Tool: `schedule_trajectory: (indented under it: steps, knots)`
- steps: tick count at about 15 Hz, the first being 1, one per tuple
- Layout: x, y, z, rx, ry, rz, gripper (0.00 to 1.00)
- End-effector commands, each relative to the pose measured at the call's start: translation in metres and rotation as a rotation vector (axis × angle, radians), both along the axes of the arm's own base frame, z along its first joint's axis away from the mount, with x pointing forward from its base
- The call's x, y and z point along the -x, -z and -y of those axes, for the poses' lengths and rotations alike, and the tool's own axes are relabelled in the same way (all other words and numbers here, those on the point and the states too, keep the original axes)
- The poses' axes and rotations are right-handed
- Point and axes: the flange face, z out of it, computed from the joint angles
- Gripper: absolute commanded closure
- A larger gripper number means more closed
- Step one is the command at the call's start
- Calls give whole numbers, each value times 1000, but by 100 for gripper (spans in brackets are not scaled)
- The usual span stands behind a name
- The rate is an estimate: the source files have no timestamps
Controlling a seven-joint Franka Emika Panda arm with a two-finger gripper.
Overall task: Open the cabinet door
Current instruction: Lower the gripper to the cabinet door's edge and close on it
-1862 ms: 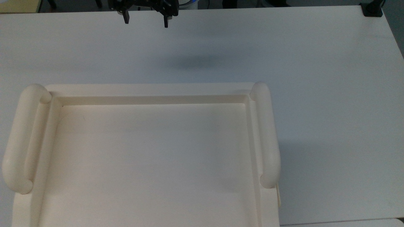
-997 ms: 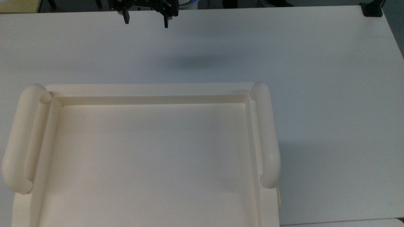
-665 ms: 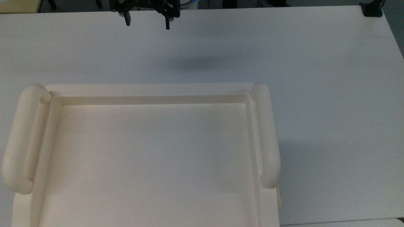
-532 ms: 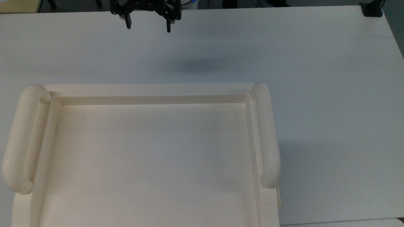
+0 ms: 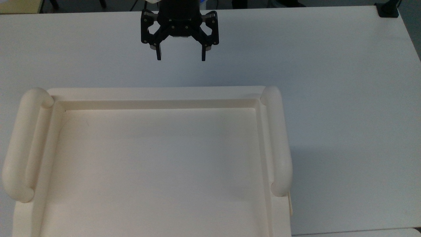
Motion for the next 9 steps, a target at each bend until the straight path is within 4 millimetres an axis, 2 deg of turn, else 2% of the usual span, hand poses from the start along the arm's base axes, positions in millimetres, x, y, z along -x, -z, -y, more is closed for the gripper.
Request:
schedule_trajectory:
  steps: [1, 3, 4, 9]
  knots:
    - [-13, -12, -17, -5, 6, 116, 0]
    - [-21, -16, -26, -33, 39, 203, 0]
    - [-28, -11, -32, -41, 43, 235, 0]
    - [-60, -10, -47, -44, 46, 356, 0]
